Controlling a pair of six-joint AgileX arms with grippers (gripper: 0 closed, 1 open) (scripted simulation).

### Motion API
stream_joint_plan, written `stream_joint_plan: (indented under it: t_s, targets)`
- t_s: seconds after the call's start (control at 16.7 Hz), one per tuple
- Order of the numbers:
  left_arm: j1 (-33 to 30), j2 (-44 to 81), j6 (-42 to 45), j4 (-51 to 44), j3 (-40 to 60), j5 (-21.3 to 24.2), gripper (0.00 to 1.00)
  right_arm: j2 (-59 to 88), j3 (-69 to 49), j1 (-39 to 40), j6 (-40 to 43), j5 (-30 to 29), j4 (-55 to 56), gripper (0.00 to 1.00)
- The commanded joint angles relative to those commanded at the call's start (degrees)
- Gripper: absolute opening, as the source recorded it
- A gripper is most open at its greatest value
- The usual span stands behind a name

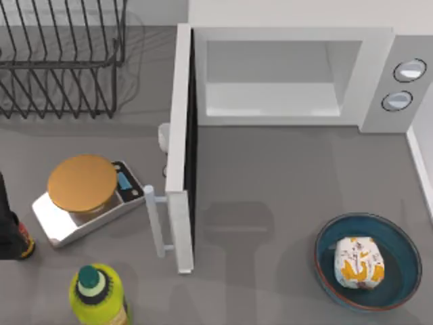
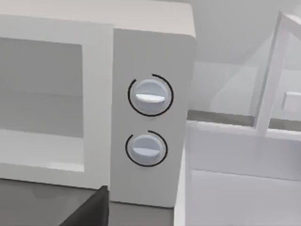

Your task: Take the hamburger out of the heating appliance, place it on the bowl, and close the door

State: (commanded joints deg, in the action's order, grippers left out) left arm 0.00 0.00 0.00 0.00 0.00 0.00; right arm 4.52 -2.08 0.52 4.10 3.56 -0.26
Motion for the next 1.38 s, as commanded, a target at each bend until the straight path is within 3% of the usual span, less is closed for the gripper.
stream_joint_plan:
  t_s: [0.18, 0.48, 1.26, 1.38]
  targets:
    - [0.0, 0.0, 0.0, 0.0, 0.0, 0.0, 1.00, -4.3, 2.0, -0.5, -3.9, -3.4, 0.2, 1.00]
    - [0.0, 0.0, 0.0, 0.0, 0.0, 0.0, 1.00, -4.5, 2.1, -0.5, -4.1, -3.6, 0.3, 1.00]
    - [0.0, 0.0, 0.0, 0.0, 0.0, 0.0, 0.02, -4.5, 2.1, -0.5, -4.1, -3.6, 0.3, 1.00]
    - [0.0, 0.0, 0.0, 0.0, 0.0, 0.0, 0.00, -4.5, 2.1, -0.5, -4.1, -3.6, 0.3, 1.00]
